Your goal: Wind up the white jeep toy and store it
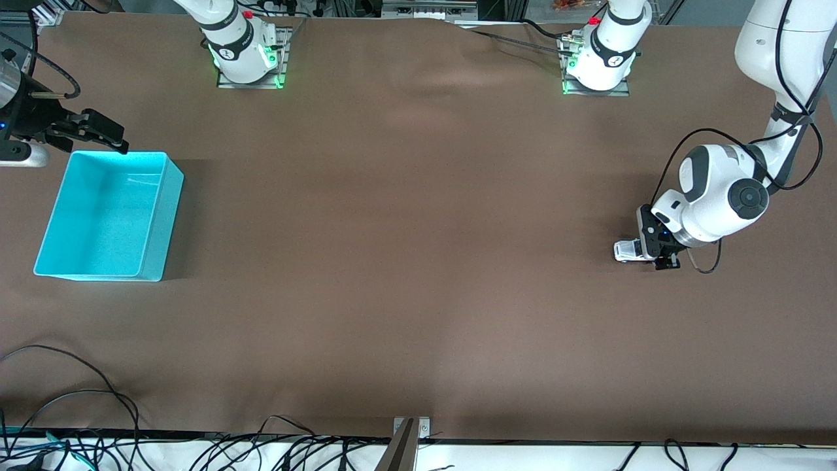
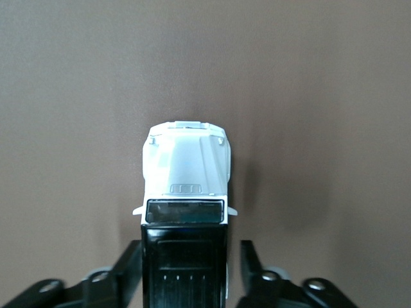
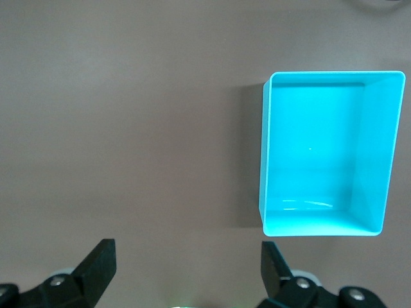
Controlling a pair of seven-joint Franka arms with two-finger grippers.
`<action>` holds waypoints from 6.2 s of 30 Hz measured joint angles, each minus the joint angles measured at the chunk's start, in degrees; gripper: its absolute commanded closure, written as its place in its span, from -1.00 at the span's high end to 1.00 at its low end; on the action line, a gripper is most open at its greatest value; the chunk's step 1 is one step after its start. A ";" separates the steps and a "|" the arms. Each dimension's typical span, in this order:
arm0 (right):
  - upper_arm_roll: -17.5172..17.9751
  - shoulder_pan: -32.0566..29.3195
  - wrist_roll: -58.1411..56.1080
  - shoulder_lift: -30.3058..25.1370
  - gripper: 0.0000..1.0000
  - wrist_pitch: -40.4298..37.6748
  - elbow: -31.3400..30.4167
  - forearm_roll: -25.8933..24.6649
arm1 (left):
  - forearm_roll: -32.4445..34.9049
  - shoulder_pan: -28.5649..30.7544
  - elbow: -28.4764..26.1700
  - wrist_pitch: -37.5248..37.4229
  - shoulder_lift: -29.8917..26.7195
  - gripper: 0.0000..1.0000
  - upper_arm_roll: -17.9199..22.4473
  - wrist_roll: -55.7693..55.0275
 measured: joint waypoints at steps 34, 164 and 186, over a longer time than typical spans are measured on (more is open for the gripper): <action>-0.01 0.00 0.00 0.01 1.00 0.05 0.00 0.00 | 0.00 5.47 0.22 0.30 0.33 -0.72 -2.02 7.24; -0.02 0.00 0.00 0.02 1.00 0.45 0.00 0.00 | 0.01 23.22 23.78 -39.71 -2.46 1.00 -21.25 -7.71; -0.02 0.00 0.00 0.03 1.00 0.46 0.00 0.00 | 0.01 12.27 25.64 -54.12 -15.04 1.00 -23.34 -33.74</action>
